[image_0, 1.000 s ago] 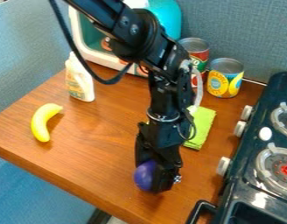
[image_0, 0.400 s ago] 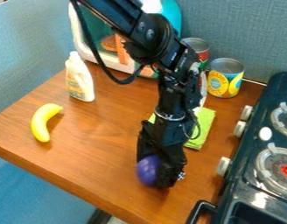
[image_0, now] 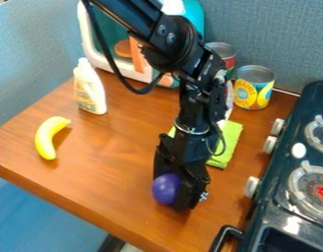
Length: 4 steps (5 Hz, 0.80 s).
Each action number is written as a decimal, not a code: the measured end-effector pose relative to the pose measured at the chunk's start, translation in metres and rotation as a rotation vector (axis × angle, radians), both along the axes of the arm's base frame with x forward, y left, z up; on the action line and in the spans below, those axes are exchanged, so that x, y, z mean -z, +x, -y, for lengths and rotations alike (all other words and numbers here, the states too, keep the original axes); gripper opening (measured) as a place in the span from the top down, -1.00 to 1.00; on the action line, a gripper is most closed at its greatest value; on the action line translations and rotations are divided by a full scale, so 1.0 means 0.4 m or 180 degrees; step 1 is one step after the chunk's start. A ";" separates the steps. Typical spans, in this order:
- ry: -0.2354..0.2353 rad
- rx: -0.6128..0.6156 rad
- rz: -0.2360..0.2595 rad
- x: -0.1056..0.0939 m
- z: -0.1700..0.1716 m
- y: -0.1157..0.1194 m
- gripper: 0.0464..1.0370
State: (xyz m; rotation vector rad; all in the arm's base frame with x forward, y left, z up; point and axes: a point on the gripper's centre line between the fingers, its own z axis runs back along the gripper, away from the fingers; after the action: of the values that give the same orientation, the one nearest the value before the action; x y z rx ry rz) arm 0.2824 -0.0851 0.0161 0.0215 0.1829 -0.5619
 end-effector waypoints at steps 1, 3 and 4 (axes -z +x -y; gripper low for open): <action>-0.0183 -0.0085 0.0112 -0.042 0.016 0.005 -0.93; -0.0512 -0.0417 0.0495 -0.227 -0.057 -0.004 -0.93; -0.0326 -0.0771 0.0579 -0.252 -0.151 0.002 -0.93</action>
State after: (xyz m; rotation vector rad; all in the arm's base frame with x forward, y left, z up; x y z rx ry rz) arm 0.2833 -0.0249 0.1168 -0.0485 -0.0209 -0.3247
